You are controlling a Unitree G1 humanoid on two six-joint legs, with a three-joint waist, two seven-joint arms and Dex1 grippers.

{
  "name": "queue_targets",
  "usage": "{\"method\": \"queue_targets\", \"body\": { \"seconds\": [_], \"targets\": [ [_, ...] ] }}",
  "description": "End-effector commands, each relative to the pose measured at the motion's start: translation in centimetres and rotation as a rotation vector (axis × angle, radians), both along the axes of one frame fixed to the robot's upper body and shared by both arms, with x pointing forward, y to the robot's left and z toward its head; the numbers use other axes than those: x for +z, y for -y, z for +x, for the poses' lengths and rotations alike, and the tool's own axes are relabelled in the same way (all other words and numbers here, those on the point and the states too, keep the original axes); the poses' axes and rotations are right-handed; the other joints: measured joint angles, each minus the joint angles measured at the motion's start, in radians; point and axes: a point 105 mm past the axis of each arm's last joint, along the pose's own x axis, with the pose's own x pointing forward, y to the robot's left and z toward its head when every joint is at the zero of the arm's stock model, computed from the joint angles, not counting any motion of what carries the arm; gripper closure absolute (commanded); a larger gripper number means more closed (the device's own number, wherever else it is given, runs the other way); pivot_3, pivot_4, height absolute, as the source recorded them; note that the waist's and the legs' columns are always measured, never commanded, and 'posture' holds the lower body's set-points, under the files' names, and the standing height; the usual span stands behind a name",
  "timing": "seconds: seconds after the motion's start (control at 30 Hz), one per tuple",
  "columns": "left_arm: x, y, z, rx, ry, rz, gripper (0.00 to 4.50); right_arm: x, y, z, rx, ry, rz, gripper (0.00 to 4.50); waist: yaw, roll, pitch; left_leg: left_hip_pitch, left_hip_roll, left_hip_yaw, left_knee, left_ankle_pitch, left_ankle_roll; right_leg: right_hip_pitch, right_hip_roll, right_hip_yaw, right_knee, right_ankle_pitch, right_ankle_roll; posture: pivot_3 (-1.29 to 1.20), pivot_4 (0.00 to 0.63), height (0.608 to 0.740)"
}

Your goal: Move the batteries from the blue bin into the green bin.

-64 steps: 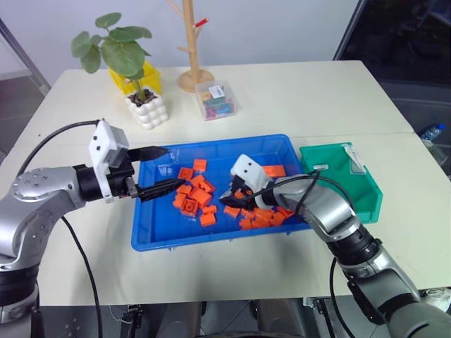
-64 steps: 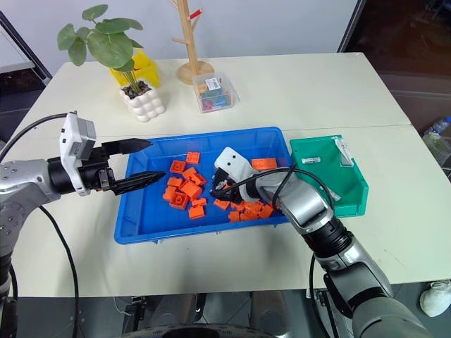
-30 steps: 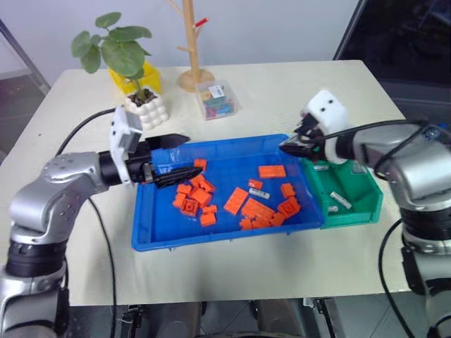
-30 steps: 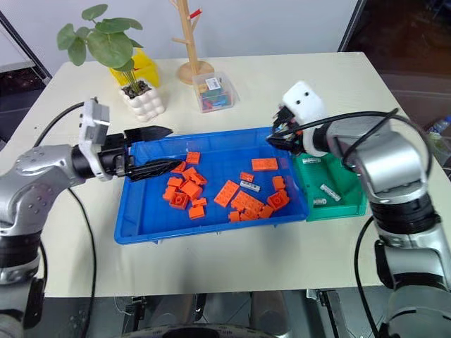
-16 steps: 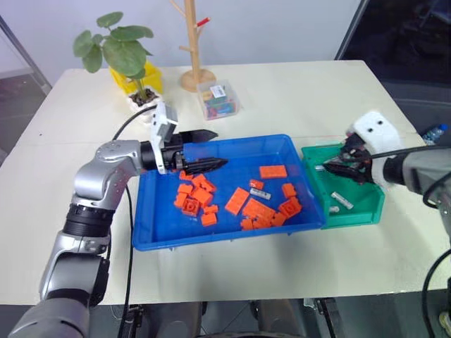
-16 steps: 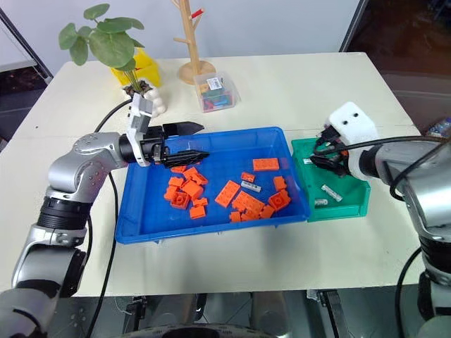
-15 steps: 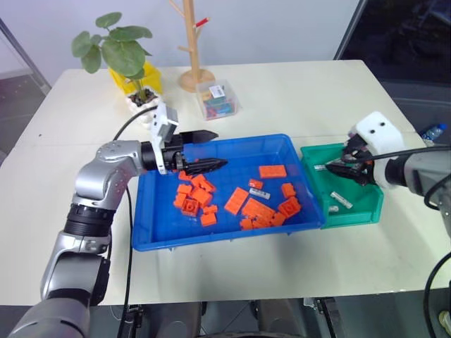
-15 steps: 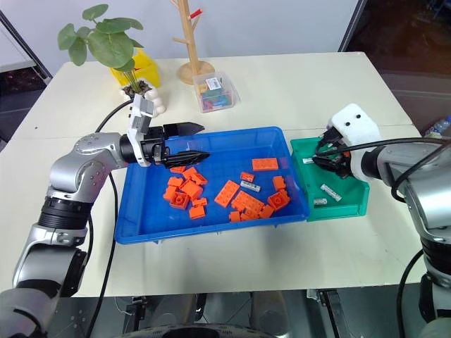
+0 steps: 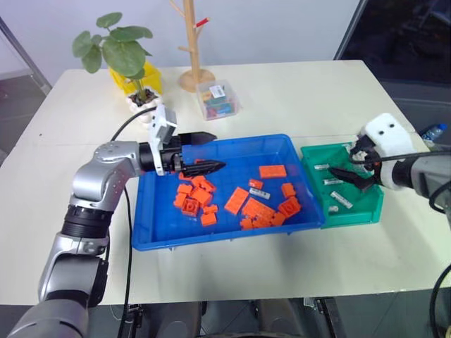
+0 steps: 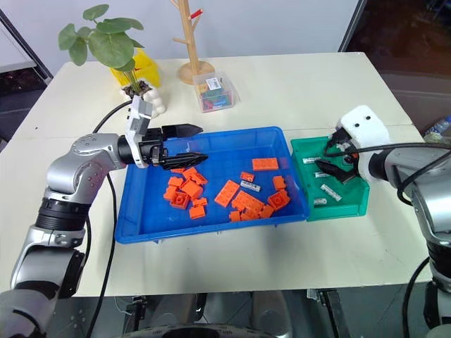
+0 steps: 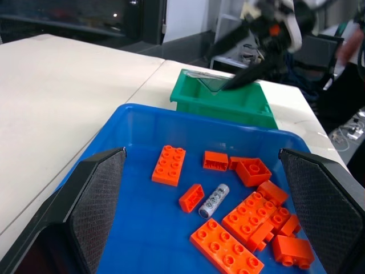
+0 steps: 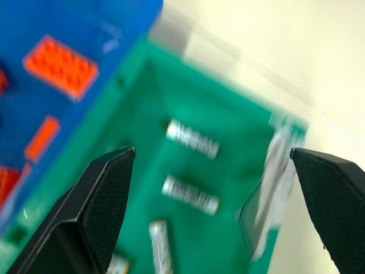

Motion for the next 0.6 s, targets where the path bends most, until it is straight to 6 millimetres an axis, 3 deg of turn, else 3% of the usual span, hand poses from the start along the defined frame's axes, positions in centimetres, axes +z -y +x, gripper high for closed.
{"method": "queue_targets", "body": {
  "seconds": [0.03,0.13,0.23,0.6],
  "targets": [
    [1.4,-0.7,-0.6,0.01,0.057,-0.003,0.0,1.6,-3.6,0.3,0.137,0.052,0.091,0.02,0.001,0.0,0.0,0.0,0.0,0.0,0.0,0.0,0.0,0.0,0.0,0.0,0.0,0.0,0.0,0.0,0.15,0.74],
    [1.4,-1.3,-1.1,0.029,0.064,0.02,0.0,-0.2,-6.0,0.7,0.216,0.006,0.12,0.02,0.006,0.0,0.0,0.0,0.0,-0.001,-0.001,0.0,0.0,0.0,0.001,0.0,0.0,0.0,0.0,0.0,0.15,0.74],
    [1.6,-1.8,-1.6,0.042,0.067,0.027,0.0,-1.9,-7.1,0.8,0.254,-0.044,0.135,0.02,0.011,0.0,0.0,-0.001,-0.001,-0.001,0.0,0.0,0.0,-0.001,0.0,0.0,-0.001,0.0,0.0,0.0,0.15,0.74],
    [2.3,-3.1,-3.1,0.123,0.071,0.028,0.0,-5.9,-8.9,-0.6,0.392,-0.18,0.111,0.02,0.004,0.0,0.0,-0.001,0.0,-0.001,0.0,0.0,0.0,-0.001,0.0,0.0,0.0,0.0,0.0,0.0,0.15,0.74]
  ]
}}
